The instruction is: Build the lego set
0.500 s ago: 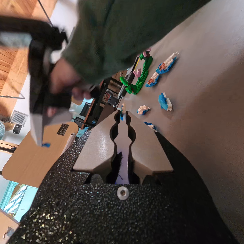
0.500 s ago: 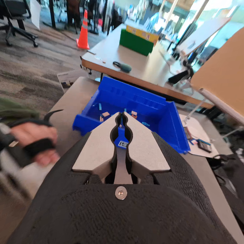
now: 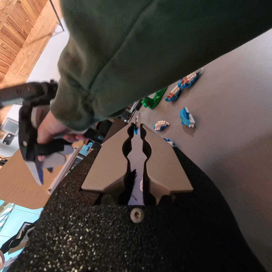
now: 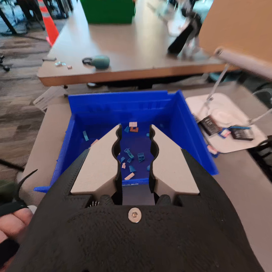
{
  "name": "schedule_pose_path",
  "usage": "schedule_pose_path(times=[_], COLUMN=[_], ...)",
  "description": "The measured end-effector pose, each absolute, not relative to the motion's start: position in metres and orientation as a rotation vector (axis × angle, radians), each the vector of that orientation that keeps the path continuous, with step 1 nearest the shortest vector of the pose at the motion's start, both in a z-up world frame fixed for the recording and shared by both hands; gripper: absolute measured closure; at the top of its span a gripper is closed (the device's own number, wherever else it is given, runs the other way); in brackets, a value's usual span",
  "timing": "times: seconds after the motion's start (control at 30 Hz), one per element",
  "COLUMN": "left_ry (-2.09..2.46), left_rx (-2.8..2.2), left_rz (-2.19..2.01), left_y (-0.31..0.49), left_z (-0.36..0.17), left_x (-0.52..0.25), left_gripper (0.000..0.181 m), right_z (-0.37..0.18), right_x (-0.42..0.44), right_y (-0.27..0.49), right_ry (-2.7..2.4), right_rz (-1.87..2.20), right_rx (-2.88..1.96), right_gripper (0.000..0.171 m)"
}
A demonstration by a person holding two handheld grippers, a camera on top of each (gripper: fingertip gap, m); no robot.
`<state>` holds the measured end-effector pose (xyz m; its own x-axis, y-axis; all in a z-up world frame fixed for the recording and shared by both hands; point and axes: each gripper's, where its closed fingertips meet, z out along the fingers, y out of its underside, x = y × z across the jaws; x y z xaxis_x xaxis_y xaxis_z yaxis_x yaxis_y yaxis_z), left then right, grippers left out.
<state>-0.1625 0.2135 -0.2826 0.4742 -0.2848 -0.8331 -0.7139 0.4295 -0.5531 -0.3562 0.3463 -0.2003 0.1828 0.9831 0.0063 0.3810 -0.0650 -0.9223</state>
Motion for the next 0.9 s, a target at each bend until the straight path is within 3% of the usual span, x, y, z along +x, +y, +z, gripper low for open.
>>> schedule_pose_path(times=[0.03, 0.23, 0.5, 0.73, 0.9], left_ry=[1.087, 1.084, 1.128, 1.104, 0.822], left_rx=[-1.146, -1.15, -1.13, -1.164, -1.258], left_rz=[0.342, 0.32, 0.337, 0.39, 0.302], left_y=[0.214, 0.215, 0.211, 0.217, 0.216], left_z=[-0.282, -0.282, -0.286, -0.286, -0.262], left_x=[-0.163, -0.162, -0.157, -0.162, -0.183], left_gripper=[0.177, 0.177, 0.177, 0.177, 0.177], right_z=[-0.185, -0.129, -0.195, -0.201, -0.208], right_x=[-0.344, -0.217, -0.079, -0.09, -0.11], right_y=[0.342, 0.306, 0.281, 0.273, 0.262], right_ry=[-1.289, -0.94, -0.596, -0.618, -0.735], right_rz=[0.87, 0.607, 0.296, 0.43, 0.414], right_rx=[-1.52, -1.078, -0.994, -1.012, -0.971], right_gripper=[0.136, 0.138, 0.14, 0.122, 0.12])
